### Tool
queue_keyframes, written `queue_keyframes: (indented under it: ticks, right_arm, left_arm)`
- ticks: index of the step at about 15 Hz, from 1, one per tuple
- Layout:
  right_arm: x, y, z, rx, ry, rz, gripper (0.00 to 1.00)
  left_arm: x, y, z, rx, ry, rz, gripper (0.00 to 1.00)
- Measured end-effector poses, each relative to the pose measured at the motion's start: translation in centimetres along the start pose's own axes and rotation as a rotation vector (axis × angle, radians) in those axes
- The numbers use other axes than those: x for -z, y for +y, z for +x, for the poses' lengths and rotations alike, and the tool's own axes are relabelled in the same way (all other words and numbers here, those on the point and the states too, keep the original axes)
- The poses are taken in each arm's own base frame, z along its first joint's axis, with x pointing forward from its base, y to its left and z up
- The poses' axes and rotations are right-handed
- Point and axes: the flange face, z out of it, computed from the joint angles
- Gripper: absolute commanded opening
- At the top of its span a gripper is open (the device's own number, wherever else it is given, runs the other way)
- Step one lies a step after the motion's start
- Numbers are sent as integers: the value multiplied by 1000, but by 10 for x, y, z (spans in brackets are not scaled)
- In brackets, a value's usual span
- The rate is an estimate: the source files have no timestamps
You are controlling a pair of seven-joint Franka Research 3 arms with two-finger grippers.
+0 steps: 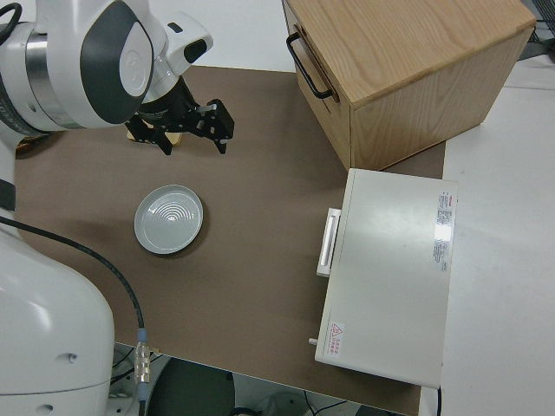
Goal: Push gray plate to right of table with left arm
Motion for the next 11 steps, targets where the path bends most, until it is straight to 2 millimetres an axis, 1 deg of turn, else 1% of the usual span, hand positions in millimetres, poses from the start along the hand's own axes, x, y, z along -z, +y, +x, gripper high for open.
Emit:
queue_keyframes:
  ticks: [2,3,5,9,11]
  right_arm:
    - [0,0,0,0,0,0,983]
    - [0,0,0,0,0,0,983]
    - [0,0,0,0,0,0,983]
    - [0,0,0,0,0,0,983]
    - [0,0,0,0,0,0,983]
  left_arm:
    - [15,-33,5,-6,24,-15,1000]
    - [24,-54,11,-23,38,-21,1000]
    - [35,-69,15,-40,47,-24,1000]
    - [49,-76,19,-50,36,-3,1000]
    - [48,-74,23,-54,27,2,1000]
